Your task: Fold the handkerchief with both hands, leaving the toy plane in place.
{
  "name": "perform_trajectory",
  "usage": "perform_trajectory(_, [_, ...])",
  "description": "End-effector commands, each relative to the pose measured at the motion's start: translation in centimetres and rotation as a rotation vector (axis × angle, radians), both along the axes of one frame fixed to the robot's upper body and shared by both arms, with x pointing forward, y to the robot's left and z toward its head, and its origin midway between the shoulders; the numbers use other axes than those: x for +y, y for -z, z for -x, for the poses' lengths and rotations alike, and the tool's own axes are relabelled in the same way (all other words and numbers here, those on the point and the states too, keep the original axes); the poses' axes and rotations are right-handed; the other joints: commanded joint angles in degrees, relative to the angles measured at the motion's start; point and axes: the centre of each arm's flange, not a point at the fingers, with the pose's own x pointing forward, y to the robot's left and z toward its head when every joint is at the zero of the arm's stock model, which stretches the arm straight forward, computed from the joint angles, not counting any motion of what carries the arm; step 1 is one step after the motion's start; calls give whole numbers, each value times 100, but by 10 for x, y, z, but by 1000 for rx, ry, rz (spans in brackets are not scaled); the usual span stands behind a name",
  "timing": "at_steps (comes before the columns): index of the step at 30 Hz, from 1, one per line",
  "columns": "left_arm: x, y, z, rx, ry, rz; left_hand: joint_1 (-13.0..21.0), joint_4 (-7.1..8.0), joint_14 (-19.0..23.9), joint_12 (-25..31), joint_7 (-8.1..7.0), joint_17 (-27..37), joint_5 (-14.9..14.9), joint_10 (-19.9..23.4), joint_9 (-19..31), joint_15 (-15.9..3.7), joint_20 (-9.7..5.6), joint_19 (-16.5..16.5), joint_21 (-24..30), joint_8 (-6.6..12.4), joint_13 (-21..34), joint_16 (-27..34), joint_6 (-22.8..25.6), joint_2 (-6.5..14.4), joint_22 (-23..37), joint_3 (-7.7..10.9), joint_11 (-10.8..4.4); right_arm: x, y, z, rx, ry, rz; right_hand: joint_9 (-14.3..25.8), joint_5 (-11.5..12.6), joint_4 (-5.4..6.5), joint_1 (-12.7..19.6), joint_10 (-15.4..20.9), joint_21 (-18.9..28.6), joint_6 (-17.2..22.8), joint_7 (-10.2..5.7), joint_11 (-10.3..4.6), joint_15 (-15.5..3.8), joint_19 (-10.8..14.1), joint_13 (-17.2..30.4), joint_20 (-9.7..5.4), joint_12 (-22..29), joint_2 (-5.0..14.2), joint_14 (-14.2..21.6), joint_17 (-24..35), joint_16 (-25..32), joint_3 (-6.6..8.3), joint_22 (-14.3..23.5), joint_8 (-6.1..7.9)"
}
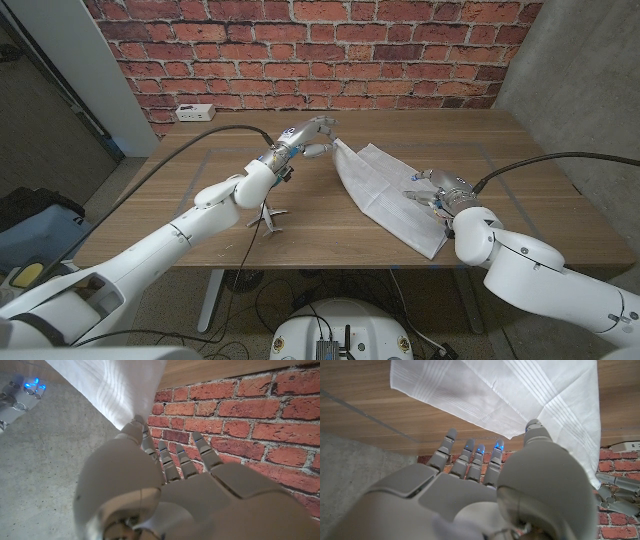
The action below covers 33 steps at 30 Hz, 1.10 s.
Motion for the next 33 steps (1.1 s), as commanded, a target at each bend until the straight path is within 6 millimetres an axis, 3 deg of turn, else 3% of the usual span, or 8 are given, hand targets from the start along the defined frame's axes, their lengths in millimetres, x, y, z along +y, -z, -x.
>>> perform_trajectory(1, [6,6,4,-39,46,92,-3,33,58,6,-103,12,-28,24,758,-186,40,37,26,-11,12,24,72,45,11,4,-18,8,-5,-10,86,-1,51,7,73,-48,27,-98,-39,-146,55,8,8,-44,-4,12,-10,-46,-70,-23,8,-28,2,1])
perform_trajectory(12, [7,9,4,-43,85,157,-43,60,111,37,-121,19,-40,100,763,-256,26,71,51,-13,21,42,49,57,16,-14,-18,13,-2,-20,165,26,95,4,141,-160,204,-265,-119,-234,47,12,20,-121,-35,-19,9,31,-178,-66,48,17,0,65])
perform_trajectory(24, [8,11,4,-29,93,167,-70,74,108,39,-136,21,-40,104,752,-272,23,78,64,-18,28,30,42,57,21,-11,-18,21,0,-37,176,14,111,2,156,-145,165,-276,-170,-306,55,-1,37,-148,-57,6,52,90,-200,-76,104,-10,-1,80])
perform_trajectory(29, [10,12,6,-33,87,173,-80,77,106,37,-136,21,-41,98,746,-270,15,75,67,-18,30,27,46,54,23,-16,-14,22,-2,-40,194,6,127,0,164,-167,181,-227,-185,-111,76,12,17,-125,-72,9,86,109,-170,-90,143,-18,-2,167])
perform_trajectory(33, [11,12,6,-32,83,179,-85,79,91,33,-132,21,-41,89,742,-272,11,74,70,-18,32,20,47,58,24,-15,-11,24,1,-42,223,0,134,0,211,-284,358,-181,-218,375,78,-19,9,-87,-102,12,120,156,-152,-154,164,38,-4,334])
